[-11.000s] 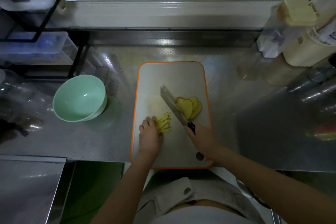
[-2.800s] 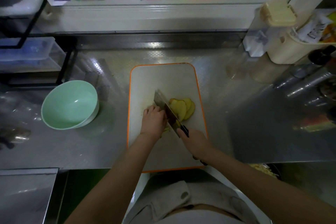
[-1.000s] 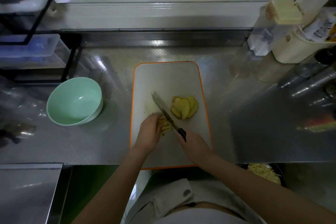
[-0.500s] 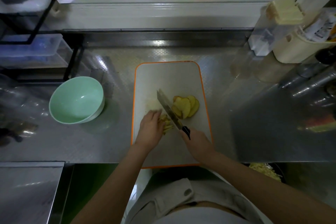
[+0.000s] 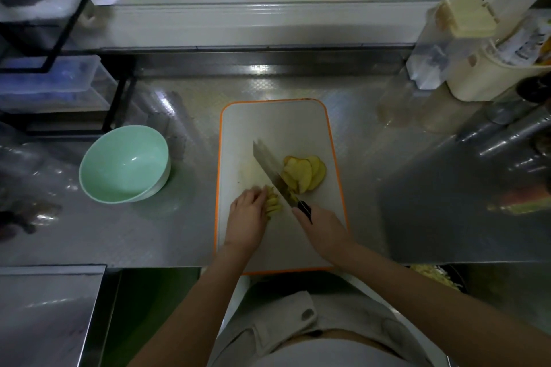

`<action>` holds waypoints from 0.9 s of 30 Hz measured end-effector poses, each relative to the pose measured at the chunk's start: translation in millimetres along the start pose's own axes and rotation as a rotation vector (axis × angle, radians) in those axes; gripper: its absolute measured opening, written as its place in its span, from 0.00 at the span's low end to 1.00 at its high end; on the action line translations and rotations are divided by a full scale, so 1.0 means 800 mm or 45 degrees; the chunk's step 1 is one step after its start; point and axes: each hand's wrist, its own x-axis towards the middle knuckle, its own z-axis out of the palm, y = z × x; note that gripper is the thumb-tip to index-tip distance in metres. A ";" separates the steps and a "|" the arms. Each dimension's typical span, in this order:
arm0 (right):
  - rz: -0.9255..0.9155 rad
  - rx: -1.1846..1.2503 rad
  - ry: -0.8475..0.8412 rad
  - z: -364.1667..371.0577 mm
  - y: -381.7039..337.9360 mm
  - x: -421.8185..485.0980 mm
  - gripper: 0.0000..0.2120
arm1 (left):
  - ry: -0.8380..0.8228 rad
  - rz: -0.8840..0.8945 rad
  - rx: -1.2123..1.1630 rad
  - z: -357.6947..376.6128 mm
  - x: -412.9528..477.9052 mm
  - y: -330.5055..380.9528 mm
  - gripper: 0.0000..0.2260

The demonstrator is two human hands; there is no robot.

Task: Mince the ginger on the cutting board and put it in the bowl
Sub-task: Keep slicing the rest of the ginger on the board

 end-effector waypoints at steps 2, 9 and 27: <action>-0.009 0.002 0.001 -0.002 0.000 0.001 0.18 | 0.057 -0.022 -0.128 0.000 0.002 -0.003 0.17; 0.064 0.012 0.009 0.003 0.001 -0.001 0.17 | 0.139 -0.238 -0.176 -0.001 0.008 0.008 0.18; 0.069 -0.143 -0.047 -0.006 -0.007 -0.006 0.20 | 0.255 -0.319 -0.346 0.000 0.008 0.012 0.07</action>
